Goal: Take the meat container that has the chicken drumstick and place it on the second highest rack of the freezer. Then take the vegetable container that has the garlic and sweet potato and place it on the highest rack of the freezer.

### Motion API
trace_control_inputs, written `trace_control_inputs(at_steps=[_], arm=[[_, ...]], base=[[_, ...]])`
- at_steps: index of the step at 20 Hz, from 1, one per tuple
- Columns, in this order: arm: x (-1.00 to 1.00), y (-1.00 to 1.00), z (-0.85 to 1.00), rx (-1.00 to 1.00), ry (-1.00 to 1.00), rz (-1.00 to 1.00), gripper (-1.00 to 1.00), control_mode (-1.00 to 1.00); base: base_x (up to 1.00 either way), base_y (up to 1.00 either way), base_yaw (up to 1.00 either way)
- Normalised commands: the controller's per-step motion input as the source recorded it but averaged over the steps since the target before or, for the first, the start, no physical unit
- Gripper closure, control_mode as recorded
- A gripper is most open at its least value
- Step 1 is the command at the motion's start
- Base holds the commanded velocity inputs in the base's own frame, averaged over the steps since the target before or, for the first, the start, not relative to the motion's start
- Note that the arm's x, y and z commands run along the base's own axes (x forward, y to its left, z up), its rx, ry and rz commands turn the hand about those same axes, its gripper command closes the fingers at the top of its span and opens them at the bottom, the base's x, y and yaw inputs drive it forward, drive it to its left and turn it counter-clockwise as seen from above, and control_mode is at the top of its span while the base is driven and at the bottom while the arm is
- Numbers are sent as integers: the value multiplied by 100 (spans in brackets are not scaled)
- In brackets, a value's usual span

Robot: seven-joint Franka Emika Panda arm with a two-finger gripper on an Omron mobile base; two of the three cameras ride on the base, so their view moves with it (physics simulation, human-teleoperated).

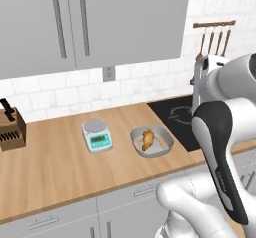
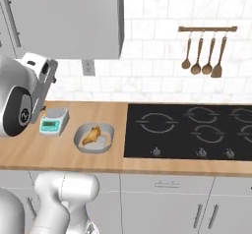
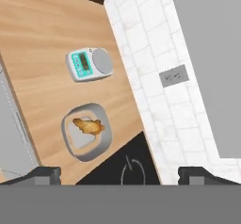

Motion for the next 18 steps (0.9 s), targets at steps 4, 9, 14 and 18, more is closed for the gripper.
trace_control_inputs(at_steps=[4,9,14,18], arm=[[0,0,0,0,0,0,-100,100],[49,-61,-89,-2,25,28,-100,-100],[89,-27,-100,1,33,45,-100,-100],[67,4,-100,-12,18,23,-100,-100]], base=[[7,-36,5],[0,0,0],[0,0,0],[0,0,0]])
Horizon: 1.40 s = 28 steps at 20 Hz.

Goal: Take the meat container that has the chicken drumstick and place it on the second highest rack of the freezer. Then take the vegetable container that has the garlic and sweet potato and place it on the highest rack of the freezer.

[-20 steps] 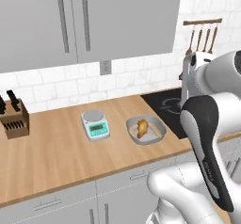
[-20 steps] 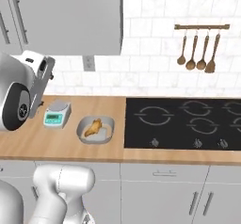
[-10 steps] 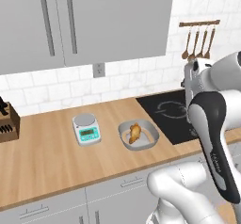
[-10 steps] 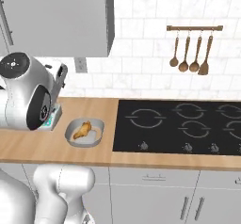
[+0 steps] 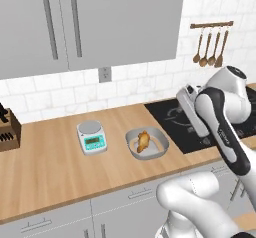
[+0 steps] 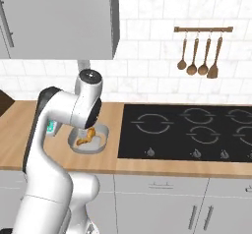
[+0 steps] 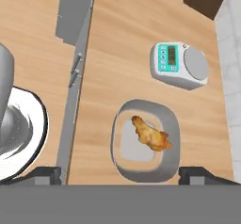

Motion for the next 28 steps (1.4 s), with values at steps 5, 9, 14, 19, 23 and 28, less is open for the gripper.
trace_control_inputs(at_steps=[5,9,14,19,23,28], arm=[[44,0,-100,-6,24,8,-100,-100],[39,0,-100,-1,26,5,-100,-100],[61,0,-86,-2,12,16,-100,-100],[57,0,-56,-3,8,14,-100,-100],[44,5,-53,-4,7,9,-100,-100],[35,3,-42,-2,5,2,-100,-100]], base=[[0,0,0],[0,0,0],[0,0,0],[0,0,0],[0,0,0],[0,0,0]])
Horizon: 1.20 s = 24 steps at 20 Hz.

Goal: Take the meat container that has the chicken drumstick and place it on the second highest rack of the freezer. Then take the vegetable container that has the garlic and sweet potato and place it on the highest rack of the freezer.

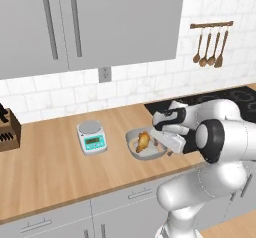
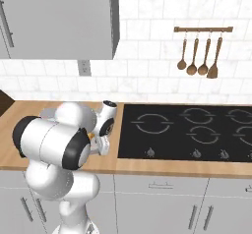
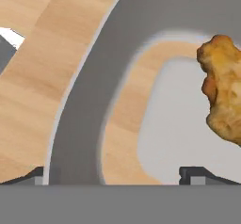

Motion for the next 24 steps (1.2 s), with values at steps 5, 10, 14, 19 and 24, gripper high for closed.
trace_control_inputs(at_steps=[5,10,14,19,24], arm=[[33,4,-35,-1,4,0,-100,-100],[5,22,-41,-4,0,0,-100,-100],[-32,21,-24,-3,-3,0,-100,-100],[-50,23,-11,-5,-10,0,-100,-100],[-16,20,-10,-3,-3,0,100,-100]], base=[[0,0,0],[0,0,0],[0,0,0],[0,0,0],[0,0,0]])
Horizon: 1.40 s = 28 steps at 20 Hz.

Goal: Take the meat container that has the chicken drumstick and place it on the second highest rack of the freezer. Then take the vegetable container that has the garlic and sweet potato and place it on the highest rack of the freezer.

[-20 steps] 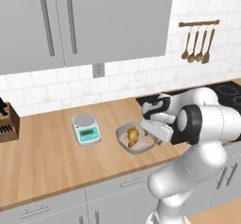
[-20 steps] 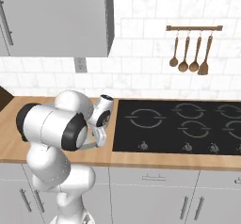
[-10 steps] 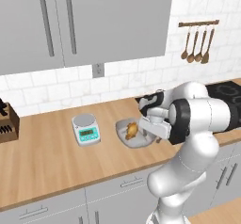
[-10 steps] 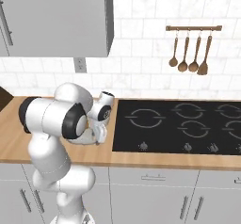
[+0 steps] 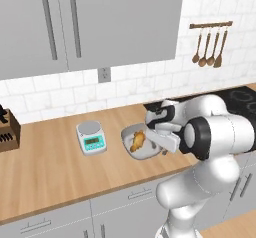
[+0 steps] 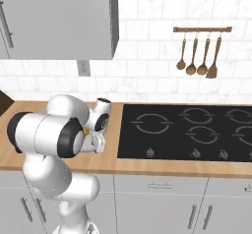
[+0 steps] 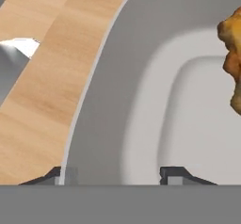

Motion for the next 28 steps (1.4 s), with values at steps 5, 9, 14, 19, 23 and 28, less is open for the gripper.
trace_control_inputs(at_steps=[5,9,14,19,23,28], arm=[[-1,2,-7,0,0,0,100,-100],[-23,0,12,0,-1,-1,100,-100],[-63,3,86,0,-9,-3,100,-100],[-74,2,100,0,-9,-5,100,-100],[-87,0,100,0,-13,-4,100,-100],[-83,0,100,0,-19,-7,100,-100]], base=[[0,0,0],[0,0,0],[0,0,0],[0,0,0],[0,0,0],[0,0,0]])
